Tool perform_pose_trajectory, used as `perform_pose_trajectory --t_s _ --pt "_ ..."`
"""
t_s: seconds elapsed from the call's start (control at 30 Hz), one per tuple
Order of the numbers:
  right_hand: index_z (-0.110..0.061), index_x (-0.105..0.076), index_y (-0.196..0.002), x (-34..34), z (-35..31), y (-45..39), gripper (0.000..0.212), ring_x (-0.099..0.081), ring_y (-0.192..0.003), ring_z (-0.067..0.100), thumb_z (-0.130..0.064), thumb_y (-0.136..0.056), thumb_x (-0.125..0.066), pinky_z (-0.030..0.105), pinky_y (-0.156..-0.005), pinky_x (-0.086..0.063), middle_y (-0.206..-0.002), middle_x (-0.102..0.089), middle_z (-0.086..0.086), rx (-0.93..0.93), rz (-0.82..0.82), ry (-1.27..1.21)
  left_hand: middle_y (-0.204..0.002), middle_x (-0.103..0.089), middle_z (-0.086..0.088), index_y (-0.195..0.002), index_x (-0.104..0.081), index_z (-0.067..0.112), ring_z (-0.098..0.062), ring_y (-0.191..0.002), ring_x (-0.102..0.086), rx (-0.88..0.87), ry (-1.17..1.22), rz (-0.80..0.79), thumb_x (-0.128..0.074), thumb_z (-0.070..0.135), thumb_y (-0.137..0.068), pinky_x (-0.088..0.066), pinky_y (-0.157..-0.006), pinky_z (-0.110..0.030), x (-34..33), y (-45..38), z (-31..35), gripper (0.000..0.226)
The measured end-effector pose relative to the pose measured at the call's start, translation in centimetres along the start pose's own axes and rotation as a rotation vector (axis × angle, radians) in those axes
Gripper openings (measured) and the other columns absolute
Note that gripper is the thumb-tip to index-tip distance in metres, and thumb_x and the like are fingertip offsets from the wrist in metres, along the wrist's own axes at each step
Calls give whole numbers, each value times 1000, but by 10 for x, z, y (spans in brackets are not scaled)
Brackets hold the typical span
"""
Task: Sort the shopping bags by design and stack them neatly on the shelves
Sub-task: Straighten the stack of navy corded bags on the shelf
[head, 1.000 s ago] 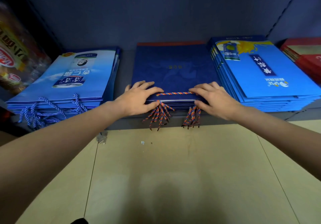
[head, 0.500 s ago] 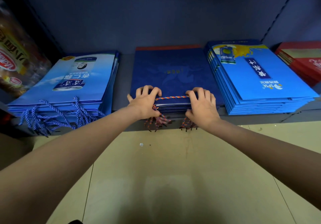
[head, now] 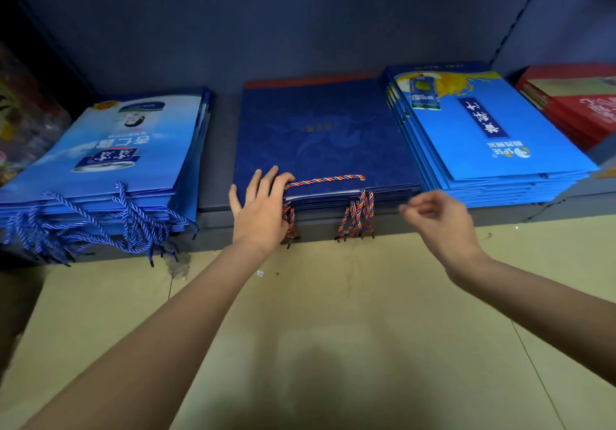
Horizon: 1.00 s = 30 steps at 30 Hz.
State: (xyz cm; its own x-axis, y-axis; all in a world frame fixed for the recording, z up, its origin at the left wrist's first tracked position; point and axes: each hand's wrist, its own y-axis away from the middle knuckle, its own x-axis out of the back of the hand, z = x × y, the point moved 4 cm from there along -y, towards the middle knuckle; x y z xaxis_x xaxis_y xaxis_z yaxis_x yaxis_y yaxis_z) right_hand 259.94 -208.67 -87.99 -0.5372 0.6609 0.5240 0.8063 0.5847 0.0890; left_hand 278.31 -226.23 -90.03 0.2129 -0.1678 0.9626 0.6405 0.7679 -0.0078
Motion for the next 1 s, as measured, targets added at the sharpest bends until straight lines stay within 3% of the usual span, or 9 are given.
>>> perform_pose_trajectory --t_s 0.13,0.27,0.43,0.57,0.7,0.77,0.87,0.93,1.0 --pt "-10 -49 -123 -36 11 10 61 -49 -116 21 -37 -76 -76 41 -102 -39 -117 -55 2 -172 -70 -22 -157 -12 5 -143 -24 31 -20 -145 -4 -8 -64 18 -61 36 -86 1 -113 -54 -2 3 3 68" --pt "-8 -52 -108 -78 1 1 49 -53 -111 30 -41 -79 -72 41 -93 -44 -109 -61 9 -285 -21 -72 -158 -7 -1 -147 -16 34 -27 -145 -2 -17 -182 7 -45 49 -94 -2 -111 -58 -3 2 9 62" --pt "-3 -62 -107 -96 -1 -7 35 -56 -107 35 -35 -93 -54 34 -82 -42 -112 -63 18 -371 -115 101 -157 -6 -6 -147 -15 34 -31 -144 -1 -1 -196 -25 -44 45 -95 -4 -110 -62 -4 -5 12 61" --pt "-3 -57 -110 -82 -1 5 35 -56 -108 38 -30 -101 -36 37 -84 -42 -115 -61 22 -109 -288 554 -157 -4 -7 -148 -13 33 -32 -144 -1 -14 -236 -25 -39 46 -97 -5 -110 -62 -8 -4 10 59" --pt "-11 -48 -117 -68 -5 17 33 -54 -114 31 -35 -97 -39 35 -89 -39 -121 -59 12 210 -476 1115 -157 -5 -6 -148 -13 34 -31 -144 -2 -60 -249 -27 -39 47 -96 -7 -110 -61 -6 -8 8 60" --pt "-11 -57 -107 -63 -23 22 36 -55 -107 29 -40 -95 -40 33 -83 -42 -110 -63 8 485 -320 1130 -157 -6 -6 -148 -13 35 -31 -144 -3 -77 -253 -30 -40 49 -95 -8 -110 -61 -5 -7 7 61" --pt "-7 -63 -75 -43 -54 18 35 -57 -78 31 -33 -88 -45 32 -59 -46 -77 -60 10 826 61 848 -157 -8 -4 -145 -17 37 -35 -143 -5 -56 -235 -41 -43 51 -93 -10 -110 -60 2 -9 7 60" --pt "-7 -61 -96 -28 -59 -5 27 -51 -95 36 -32 -86 -58 41 -74 -46 -99 -55 15 705 47 773 -156 -9 -5 -143 -21 37 -40 -141 -5 17 -174 -89 -49 52 -91 -12 -109 -62 9 -13 8 61" --pt "-14 -44 -130 -15 -49 -34 63 -40 -116 38 -38 -78 -72 44 -94 -39 -127 -40 16 382 -158 853 -155 -8 -8 -140 -24 36 -44 -141 -2 130 -73 -163 -60 51 -85 -16 -107 -64 15 -18 6 68"
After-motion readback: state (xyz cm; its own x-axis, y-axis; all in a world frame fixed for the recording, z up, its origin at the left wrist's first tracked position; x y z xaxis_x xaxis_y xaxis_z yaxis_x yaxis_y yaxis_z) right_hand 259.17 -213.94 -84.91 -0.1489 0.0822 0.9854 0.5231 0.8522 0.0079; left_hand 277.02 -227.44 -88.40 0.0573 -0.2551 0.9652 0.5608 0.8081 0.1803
